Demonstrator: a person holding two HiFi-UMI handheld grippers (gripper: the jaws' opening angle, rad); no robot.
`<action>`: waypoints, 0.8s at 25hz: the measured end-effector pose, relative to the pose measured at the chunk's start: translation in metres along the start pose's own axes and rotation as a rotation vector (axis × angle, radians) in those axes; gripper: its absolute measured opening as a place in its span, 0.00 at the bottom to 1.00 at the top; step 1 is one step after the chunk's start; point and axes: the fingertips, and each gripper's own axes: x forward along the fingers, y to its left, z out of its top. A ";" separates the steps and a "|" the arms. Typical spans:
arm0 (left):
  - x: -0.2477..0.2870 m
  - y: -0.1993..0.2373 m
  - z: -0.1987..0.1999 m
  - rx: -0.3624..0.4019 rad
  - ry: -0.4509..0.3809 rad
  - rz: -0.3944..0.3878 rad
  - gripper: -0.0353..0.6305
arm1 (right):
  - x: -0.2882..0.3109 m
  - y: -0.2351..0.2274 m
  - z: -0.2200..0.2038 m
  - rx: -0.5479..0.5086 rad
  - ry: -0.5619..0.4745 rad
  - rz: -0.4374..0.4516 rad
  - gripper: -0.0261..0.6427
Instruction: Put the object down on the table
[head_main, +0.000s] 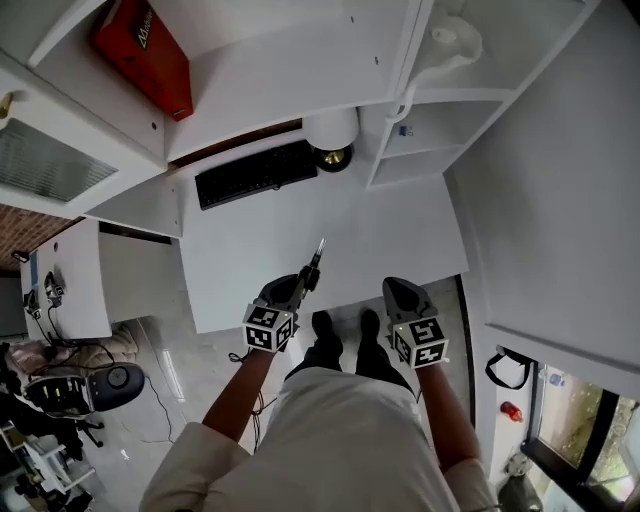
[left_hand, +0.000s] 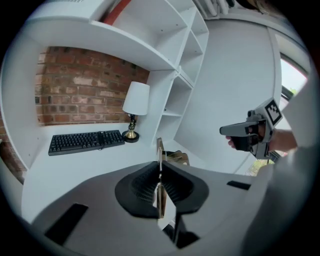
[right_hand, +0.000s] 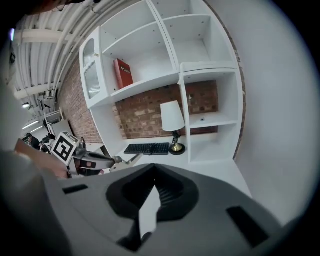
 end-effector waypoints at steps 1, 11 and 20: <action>0.007 0.002 -0.006 0.002 0.017 -0.006 0.07 | 0.002 -0.001 -0.004 0.009 0.007 -0.007 0.04; 0.074 0.024 -0.061 0.085 0.164 -0.009 0.07 | 0.010 -0.004 -0.045 0.076 0.064 -0.048 0.04; 0.109 0.035 -0.096 0.118 0.276 0.033 0.07 | 0.013 -0.005 -0.067 0.118 0.096 -0.047 0.04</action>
